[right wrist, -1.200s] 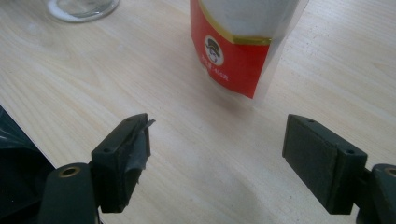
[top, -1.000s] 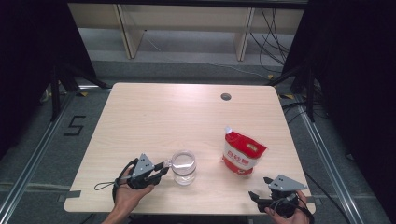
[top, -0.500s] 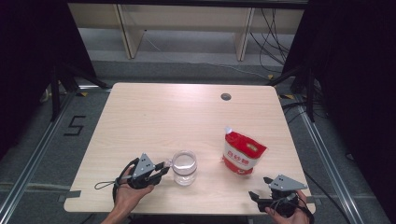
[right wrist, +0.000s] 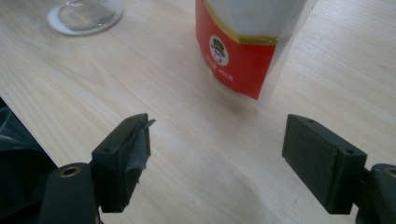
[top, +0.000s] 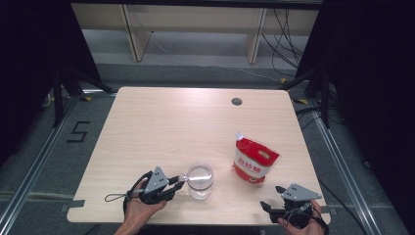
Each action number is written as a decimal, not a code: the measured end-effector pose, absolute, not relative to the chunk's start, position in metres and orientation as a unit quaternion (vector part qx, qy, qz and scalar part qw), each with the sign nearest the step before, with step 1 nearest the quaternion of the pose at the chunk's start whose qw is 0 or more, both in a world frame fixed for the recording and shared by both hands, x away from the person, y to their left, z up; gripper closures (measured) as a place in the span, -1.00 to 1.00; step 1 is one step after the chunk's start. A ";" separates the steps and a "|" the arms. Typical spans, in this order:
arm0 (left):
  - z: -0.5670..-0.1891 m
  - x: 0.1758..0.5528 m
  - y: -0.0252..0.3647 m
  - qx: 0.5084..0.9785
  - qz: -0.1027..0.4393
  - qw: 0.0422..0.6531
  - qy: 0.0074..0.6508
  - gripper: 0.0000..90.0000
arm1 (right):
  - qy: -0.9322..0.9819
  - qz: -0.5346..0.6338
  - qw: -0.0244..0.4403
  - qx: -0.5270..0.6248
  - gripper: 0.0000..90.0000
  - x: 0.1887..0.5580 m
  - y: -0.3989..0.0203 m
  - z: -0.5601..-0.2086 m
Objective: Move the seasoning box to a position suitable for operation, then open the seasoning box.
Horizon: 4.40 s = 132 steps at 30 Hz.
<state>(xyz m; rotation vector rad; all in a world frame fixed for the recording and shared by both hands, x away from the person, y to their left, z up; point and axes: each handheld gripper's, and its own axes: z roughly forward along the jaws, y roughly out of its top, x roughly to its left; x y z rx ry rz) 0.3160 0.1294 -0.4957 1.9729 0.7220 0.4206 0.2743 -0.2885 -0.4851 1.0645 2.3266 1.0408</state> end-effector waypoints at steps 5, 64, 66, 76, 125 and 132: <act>-0.497 0.311 0.124 0.808 0.160 0.484 0.294 0.67 | 0.826 0.369 0.174 0.389 -0.44 0.272 -0.286 -0.486; -0.457 0.286 0.129 0.775 0.138 0.557 0.265 0.98 | 0.851 0.369 0.183 0.327 -0.50 0.272 -0.275 -0.488; -0.454 0.288 0.127 0.778 0.147 0.552 0.262 0.98 | 0.848 0.371 0.175 0.336 -0.50 0.271 -0.273 -0.486; -0.449 0.298 0.117 0.792 0.155 0.536 0.248 0.98 | 0.846 0.378 0.181 0.331 -0.46 0.272 -0.271 -0.485; -0.458 0.295 0.121 0.780 0.152 0.553 0.251 0.96 | 0.823 0.478 0.205 0.229 0.95 0.271 -0.197 -0.463; -0.458 0.295 0.121 0.779 0.152 0.554 0.250 0.96 | 0.824 0.478 0.210 0.221 1.00 0.275 -0.187 -0.460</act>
